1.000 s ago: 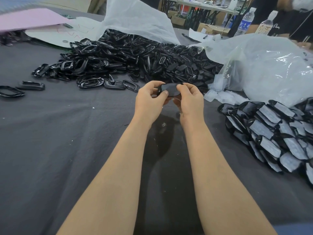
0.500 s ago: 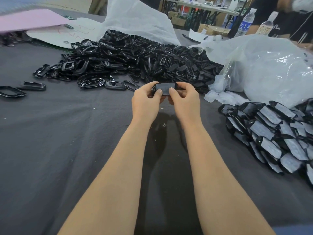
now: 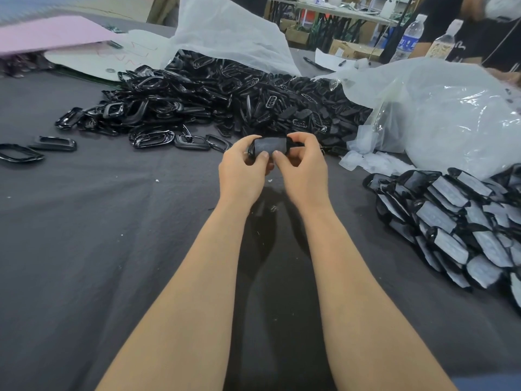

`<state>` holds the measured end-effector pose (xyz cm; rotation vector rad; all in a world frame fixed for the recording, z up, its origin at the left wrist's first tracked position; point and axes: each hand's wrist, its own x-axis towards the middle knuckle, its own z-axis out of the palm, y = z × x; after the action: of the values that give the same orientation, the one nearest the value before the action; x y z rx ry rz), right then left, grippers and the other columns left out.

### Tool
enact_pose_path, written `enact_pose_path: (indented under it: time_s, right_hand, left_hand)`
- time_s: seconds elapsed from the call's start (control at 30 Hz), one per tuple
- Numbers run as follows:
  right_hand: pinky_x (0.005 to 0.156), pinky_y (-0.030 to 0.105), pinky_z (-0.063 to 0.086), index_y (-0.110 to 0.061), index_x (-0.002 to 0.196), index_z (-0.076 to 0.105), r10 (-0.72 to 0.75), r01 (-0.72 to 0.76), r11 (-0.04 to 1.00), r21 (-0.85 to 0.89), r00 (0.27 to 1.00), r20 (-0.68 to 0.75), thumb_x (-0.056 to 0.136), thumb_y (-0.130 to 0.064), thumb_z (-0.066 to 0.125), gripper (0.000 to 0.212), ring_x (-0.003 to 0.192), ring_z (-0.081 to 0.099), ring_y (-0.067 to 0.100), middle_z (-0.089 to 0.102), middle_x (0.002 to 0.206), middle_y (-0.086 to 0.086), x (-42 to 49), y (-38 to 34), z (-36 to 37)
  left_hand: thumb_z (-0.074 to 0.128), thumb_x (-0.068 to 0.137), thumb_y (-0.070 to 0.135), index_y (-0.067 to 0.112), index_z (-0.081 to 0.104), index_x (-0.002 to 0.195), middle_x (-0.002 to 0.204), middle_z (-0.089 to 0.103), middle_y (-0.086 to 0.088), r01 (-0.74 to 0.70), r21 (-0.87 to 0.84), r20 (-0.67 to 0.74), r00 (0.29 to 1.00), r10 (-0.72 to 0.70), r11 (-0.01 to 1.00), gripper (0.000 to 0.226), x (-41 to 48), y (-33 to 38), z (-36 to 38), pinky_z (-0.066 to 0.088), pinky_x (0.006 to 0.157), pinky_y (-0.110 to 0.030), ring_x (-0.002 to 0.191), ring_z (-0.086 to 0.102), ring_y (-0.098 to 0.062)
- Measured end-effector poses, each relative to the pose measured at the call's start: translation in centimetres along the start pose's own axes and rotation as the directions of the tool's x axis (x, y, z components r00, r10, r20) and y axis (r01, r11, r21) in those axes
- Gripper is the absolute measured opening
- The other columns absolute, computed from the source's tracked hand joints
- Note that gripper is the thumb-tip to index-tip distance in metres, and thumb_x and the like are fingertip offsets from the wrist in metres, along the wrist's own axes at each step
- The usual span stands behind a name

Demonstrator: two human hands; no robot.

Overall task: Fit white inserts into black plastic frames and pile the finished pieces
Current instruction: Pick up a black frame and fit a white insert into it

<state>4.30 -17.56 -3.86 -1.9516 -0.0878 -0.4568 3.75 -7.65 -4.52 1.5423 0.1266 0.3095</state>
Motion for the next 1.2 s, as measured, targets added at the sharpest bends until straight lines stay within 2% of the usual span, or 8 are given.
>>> enact_pose_path:
  time_s: [0.07,0.13,0.2,0.33,0.73,0.87,1.03,1.2]
  right_hand:
    - [0.071,0.008,0.045,-0.015,0.114,0.054,0.012,-0.011,1.000,0.004,1.000,-0.016,0.088,-0.008,0.063,0.029,0.075,0.060,0.000,0.061,0.080,-0.008,0.06,-0.17,-0.09]
    - [0.085,0.028,0.052,-0.016,0.114,0.055,0.036,-0.036,0.999,0.023,0.999,-0.014,0.089,-0.007,0.061,0.027,0.085,0.066,0.018,0.065,0.086,0.001,0.08,-0.32,-0.11]
    - [0.089,0.041,0.052,-0.014,0.115,0.055,0.050,-0.050,0.998,0.032,0.999,-0.012,0.090,-0.006,0.059,0.026,0.088,0.067,0.024,0.064,0.086,0.002,0.07,-0.35,-0.12]
    - [0.090,0.045,0.052,-0.015,0.113,0.055,0.082,-0.081,0.995,0.063,0.996,-0.020,0.091,-0.006,0.058,0.025,0.089,0.067,0.025,0.066,0.089,0.005,0.08,-0.30,-0.14]
    - [0.084,0.032,0.053,-0.018,0.109,0.056,0.061,-0.057,0.997,0.059,0.996,-0.059,0.090,-0.012,0.062,0.021,0.084,0.066,0.020,0.067,0.086,0.006,-0.10,-0.32,-0.08]
    - [0.085,0.035,0.053,-0.022,0.104,0.053,0.065,-0.061,0.995,0.077,0.997,-0.049,0.089,-0.011,0.063,0.021,0.084,0.066,0.021,0.068,0.087,0.008,-0.16,-0.35,-0.09]
    - [0.068,0.005,0.042,-0.015,0.106,0.053,0.004,0.001,0.999,0.052,0.996,-0.090,0.088,-0.011,0.064,0.022,0.073,0.061,0.005,0.065,0.079,-0.002,-0.37,-0.24,0.02]
    - [0.066,0.006,0.038,-0.007,0.098,0.057,-0.096,0.086,0.993,-0.080,0.986,-0.135,0.087,-0.006,0.063,0.012,0.072,0.053,0.008,0.062,0.091,0.004,-0.43,-0.55,0.35]
  left_hand:
    - [0.052,0.095,0.000,0.016,0.061,0.119,0.094,0.071,-0.004,0.008,-0.029,0.010,1.000,-0.008,1.000,0.030,0.08,-0.02,0.03,0.058,0.083,-0.029,0.071,0.067,-0.005]
    - [0.049,0.096,-0.001,0.014,0.060,0.121,0.093,0.071,-0.004,0.016,-0.042,0.019,1.000,-0.015,0.999,0.031,0.13,0.04,0.06,0.057,0.081,-0.025,0.069,0.066,-0.003]
    - [0.046,0.097,-0.002,0.018,0.059,0.118,0.089,0.069,-0.001,0.017,-0.060,0.033,0.999,-0.015,0.998,0.031,0.12,0.14,0.02,0.056,0.076,-0.019,0.066,0.067,0.000]
    - [0.048,0.097,0.000,0.020,0.058,0.115,0.088,0.070,-0.001,0.025,-0.073,0.051,0.998,-0.021,0.997,0.029,0.03,0.25,-0.15,0.055,0.072,-0.017,0.066,0.067,-0.001]
    - [0.060,0.092,0.008,0.027,0.055,0.105,0.079,0.071,0.001,0.017,-0.033,0.043,0.999,-0.016,0.999,0.023,-0.36,0.35,-0.11,0.059,0.079,-0.032,0.071,0.069,-0.008]
    - [0.062,0.092,0.013,0.026,0.054,0.104,0.083,0.070,0.001,-0.009,-0.022,0.040,0.999,0.010,1.000,0.019,-0.37,0.44,-0.16,0.059,0.077,-0.029,0.078,0.071,-0.009]
    - [0.058,0.094,0.005,0.026,0.052,0.094,0.084,0.069,0.005,-0.035,-0.014,0.006,0.999,0.035,0.999,0.021,-0.23,0.39,-0.02,0.058,0.075,-0.021,0.072,0.070,-0.001]
    - [0.058,0.093,0.006,0.026,0.051,0.091,0.080,0.065,0.014,-0.082,0.050,-0.022,0.996,0.083,0.995,0.021,-0.11,0.02,0.16,0.053,0.067,-0.011,0.065,0.063,0.013]
